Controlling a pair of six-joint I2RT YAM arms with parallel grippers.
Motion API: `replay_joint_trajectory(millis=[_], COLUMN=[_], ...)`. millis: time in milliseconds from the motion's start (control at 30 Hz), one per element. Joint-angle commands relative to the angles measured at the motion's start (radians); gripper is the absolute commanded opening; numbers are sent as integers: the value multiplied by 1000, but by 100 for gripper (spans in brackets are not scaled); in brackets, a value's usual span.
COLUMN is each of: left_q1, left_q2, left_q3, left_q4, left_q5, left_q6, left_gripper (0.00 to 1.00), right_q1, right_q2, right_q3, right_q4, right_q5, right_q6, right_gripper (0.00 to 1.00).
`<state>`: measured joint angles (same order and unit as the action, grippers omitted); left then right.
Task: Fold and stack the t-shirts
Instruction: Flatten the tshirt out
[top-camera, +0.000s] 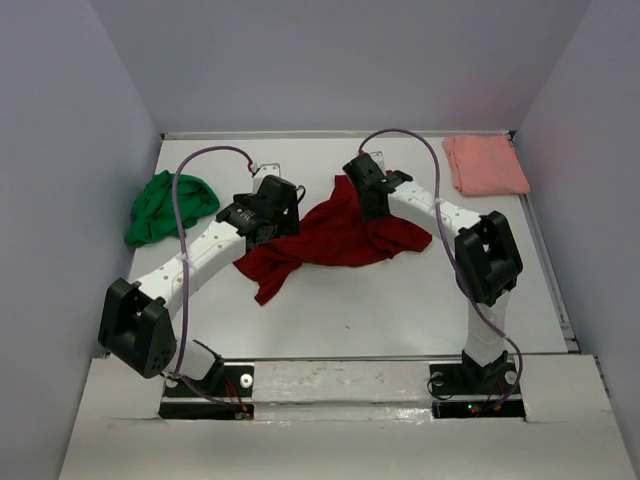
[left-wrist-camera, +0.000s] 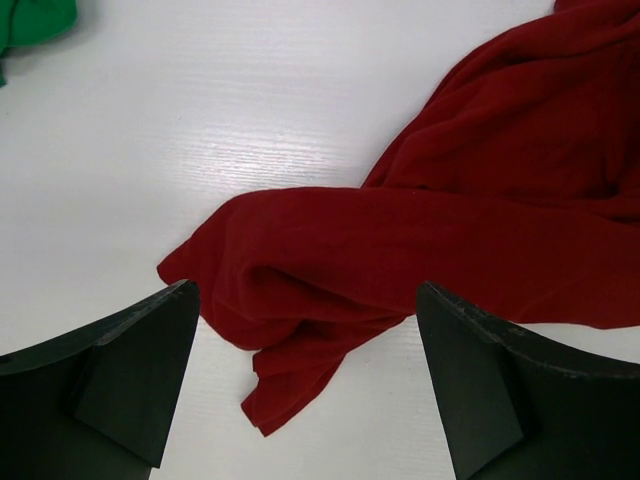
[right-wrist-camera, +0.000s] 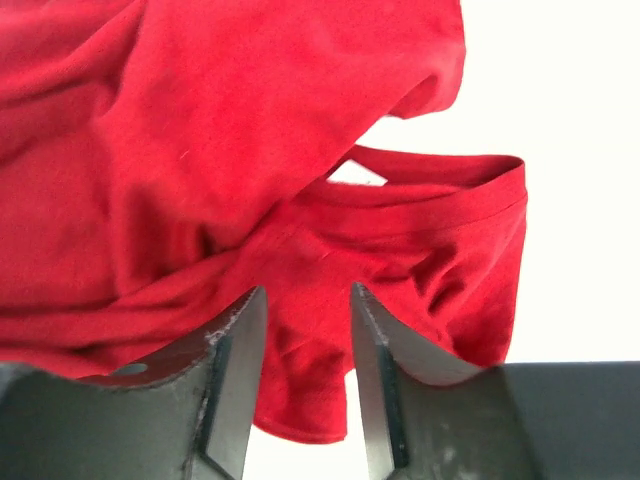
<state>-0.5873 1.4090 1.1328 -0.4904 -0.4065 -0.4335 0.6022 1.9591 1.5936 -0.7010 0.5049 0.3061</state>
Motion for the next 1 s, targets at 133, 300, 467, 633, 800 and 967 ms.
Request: replay_joint_trajectory(millis=[133,300,467,633,800,967], left_q1=[3,3,3,4,4,4], left_q2=[-15,-8,-5,7,4,1], left_q3=[47,48,45,47,50,48], left_q4=[1,1,7,7,3,3], left_q5=[-20,-25,-22,-14,-22,-25], left_q6=[19,21,19,15,18,18], left_gripper=[99,99,99,99,99,99], right_q1=[-94,-120,-120,-120,-120,-120], right_q2=[18,24,29,26,21,12], right_q3=[8,2,0,-6,-33,-69], right_q4=[84,120,127,126,130,143], right_q5=[-49,-152,-224,-229,-226,-235], right_q6=[-28,-30,-24,-21,-10,5], right_gripper=[42,40,39,38,38,37])
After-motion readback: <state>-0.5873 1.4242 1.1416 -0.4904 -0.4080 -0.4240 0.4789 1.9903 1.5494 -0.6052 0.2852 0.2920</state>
